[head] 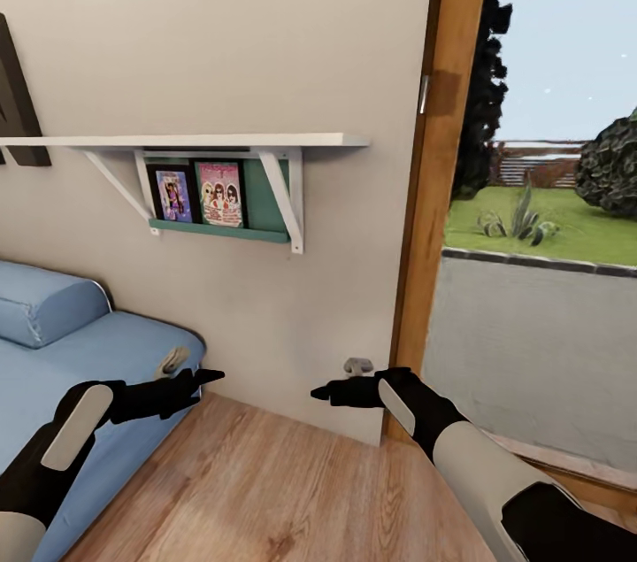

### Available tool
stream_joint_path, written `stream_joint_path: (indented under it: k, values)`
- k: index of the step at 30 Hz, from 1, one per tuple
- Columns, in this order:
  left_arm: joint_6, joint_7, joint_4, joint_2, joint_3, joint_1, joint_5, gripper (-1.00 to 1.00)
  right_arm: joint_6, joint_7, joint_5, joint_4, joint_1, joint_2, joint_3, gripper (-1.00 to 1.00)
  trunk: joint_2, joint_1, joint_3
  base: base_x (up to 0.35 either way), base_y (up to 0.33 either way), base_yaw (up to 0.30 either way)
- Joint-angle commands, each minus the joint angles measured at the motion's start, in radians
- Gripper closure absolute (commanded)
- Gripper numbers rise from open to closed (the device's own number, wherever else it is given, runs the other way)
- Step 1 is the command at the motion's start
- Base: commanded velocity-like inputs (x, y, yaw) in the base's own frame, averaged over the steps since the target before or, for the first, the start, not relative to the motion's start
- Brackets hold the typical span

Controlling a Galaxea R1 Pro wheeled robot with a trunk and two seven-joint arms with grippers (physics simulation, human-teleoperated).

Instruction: Place each of the two pumpkins and all three candles from the living room inside a cabinet in the living room (use any cabinet), then make sure every cabinet is closed, and position the cauldron so it is next to a table in the living room.

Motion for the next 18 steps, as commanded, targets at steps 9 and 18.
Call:
stream_joint_path:
  k: [9,18]
  values:
    - [0.002,-0.01,0.0,0.002,-0.001,0.0,-0.003,-1.0,0.003,0.001,-0.002,0.0,-0.001,0.0,0.003,-1.0,-0.001,0.0,0.004,0.035,0.015,-0.124]
    - [0.002,-0.01,0.0,0.002,0.001,0.0,-0.003,-1.0,0.003,0.001,-0.002,0.0,-0.001,-0.001,0.003,-1.0,-0.001,0.0,0.01,0.029,0.02,-0.148]
